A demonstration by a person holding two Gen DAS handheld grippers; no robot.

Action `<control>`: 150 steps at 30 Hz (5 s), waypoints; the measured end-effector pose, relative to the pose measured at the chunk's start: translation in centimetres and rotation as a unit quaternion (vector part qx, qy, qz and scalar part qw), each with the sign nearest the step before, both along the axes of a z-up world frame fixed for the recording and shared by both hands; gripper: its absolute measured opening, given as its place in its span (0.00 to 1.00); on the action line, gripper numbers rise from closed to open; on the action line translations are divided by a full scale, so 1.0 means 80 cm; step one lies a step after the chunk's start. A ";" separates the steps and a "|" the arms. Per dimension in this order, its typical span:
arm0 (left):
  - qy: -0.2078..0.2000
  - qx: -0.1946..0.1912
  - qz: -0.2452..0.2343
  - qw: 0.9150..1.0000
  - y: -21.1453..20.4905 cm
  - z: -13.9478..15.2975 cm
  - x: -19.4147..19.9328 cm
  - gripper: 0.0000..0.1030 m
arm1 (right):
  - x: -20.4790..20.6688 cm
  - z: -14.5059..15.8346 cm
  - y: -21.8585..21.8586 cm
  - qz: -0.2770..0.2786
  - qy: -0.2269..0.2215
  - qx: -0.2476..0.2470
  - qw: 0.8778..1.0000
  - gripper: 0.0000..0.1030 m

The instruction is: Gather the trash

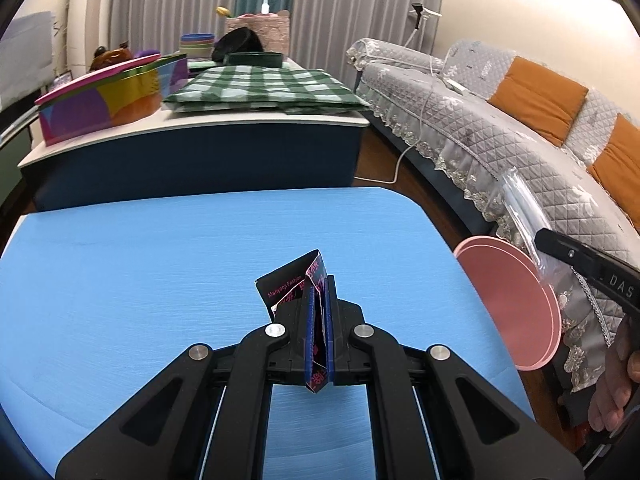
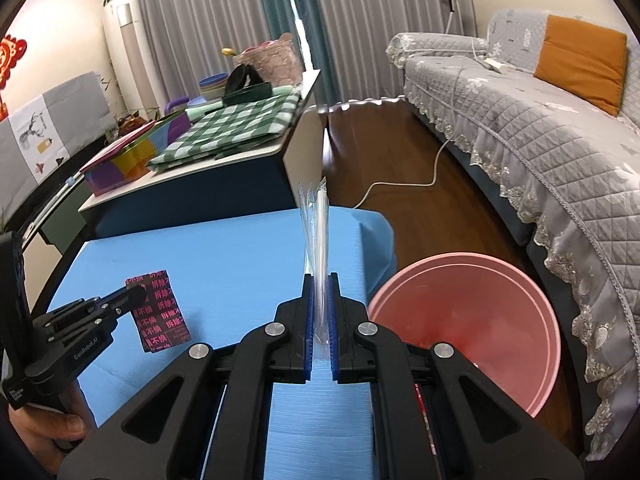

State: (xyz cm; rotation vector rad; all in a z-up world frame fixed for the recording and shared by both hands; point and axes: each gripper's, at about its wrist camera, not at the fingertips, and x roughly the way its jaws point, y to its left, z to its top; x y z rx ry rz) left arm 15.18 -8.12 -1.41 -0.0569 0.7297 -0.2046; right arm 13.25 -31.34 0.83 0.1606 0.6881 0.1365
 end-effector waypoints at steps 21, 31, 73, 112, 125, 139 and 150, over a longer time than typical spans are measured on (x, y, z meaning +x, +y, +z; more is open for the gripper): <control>-0.010 0.003 -0.042 0.999 -0.075 0.002 0.013 0.04 | -0.015 0.005 -0.072 -0.052 -0.010 -0.006 0.999 0.06; -0.013 0.006 -0.059 0.998 -0.105 0.000 0.017 0.04 | -0.018 -0.001 -0.108 -0.077 -0.007 -0.006 0.997 0.06; -0.008 -0.002 -0.156 0.988 -0.230 -0.024 0.021 0.04 | -0.012 -0.024 -0.171 -0.108 0.010 -0.008 0.994 0.06; -0.042 -0.018 -0.055 0.997 -0.097 0.074 -0.080 0.78 | -0.088 0.059 -0.092 -0.120 -0.045 -0.017 0.992 0.95; -0.058 0.018 0.020 0.998 -0.013 0.101 -0.168 0.78 | -0.171 0.084 -0.017 -0.097 -0.069 -0.046 0.992 0.95; -0.019 0.008 0.077 0.997 0.030 0.061 -0.233 0.78 | -0.221 0.039 0.032 -0.062 -0.044 -0.081 0.994 0.95; -0.011 0.024 0.074 0.997 0.031 0.047 -0.243 0.78 | -0.217 0.020 0.053 -0.061 -0.038 -0.090 0.993 0.95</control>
